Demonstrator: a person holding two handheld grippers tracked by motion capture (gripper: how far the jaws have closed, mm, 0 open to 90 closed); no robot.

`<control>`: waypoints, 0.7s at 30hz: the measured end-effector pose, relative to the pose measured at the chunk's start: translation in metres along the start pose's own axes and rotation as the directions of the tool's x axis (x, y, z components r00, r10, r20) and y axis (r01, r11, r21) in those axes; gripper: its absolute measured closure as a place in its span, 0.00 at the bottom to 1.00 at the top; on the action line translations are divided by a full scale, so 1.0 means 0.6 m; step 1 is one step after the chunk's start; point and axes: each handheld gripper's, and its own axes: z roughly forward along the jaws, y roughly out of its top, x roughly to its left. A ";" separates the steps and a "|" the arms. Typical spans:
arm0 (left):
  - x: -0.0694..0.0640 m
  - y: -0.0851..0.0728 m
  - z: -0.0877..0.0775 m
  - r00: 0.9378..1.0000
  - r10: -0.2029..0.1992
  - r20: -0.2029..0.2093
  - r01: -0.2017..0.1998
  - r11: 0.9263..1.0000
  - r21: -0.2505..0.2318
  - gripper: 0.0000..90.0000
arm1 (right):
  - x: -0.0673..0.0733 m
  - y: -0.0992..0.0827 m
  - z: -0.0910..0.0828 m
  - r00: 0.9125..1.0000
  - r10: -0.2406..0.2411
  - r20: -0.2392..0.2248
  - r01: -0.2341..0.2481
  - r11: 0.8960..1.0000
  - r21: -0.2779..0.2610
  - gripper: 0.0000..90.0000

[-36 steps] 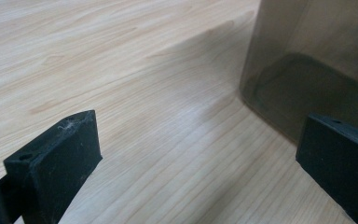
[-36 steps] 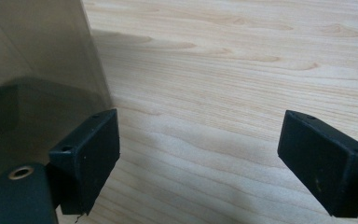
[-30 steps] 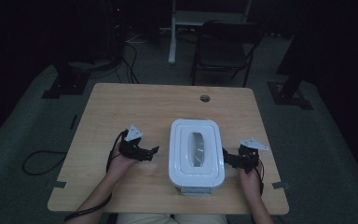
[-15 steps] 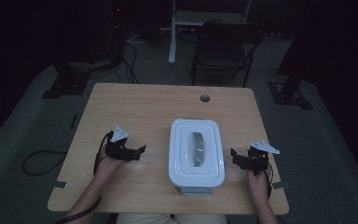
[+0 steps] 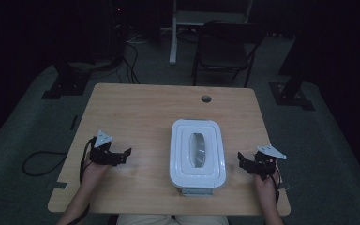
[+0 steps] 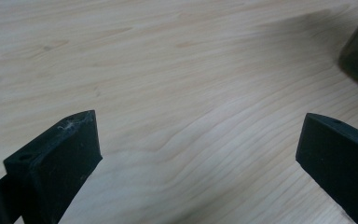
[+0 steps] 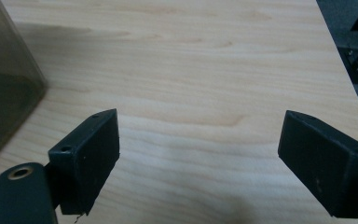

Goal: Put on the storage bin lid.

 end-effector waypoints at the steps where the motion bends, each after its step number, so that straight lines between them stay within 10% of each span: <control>1: 0.004 -0.003 -0.003 1.000 -0.008 -0.006 0.008 1.000 0.001 0.01 | -0.003 -0.001 -0.001 1.000 0.012 -0.004 -0.012 1.000 -0.002 0.14; 14: 0.049 -0.042 -0.041 0.991 -0.092 -0.098 0.094 0.995 0.014 0.01 | -0.029 -0.025 -0.010 0.998 0.036 0.047 -0.038 0.999 0.037 0.14; 21: 0.064 -0.065 -0.063 0.975 -0.138 -0.175 0.146 0.989 0.032 0.01 | -0.040 -0.037 -0.015 0.996 0.036 0.079 -0.041 0.998 0.051 0.14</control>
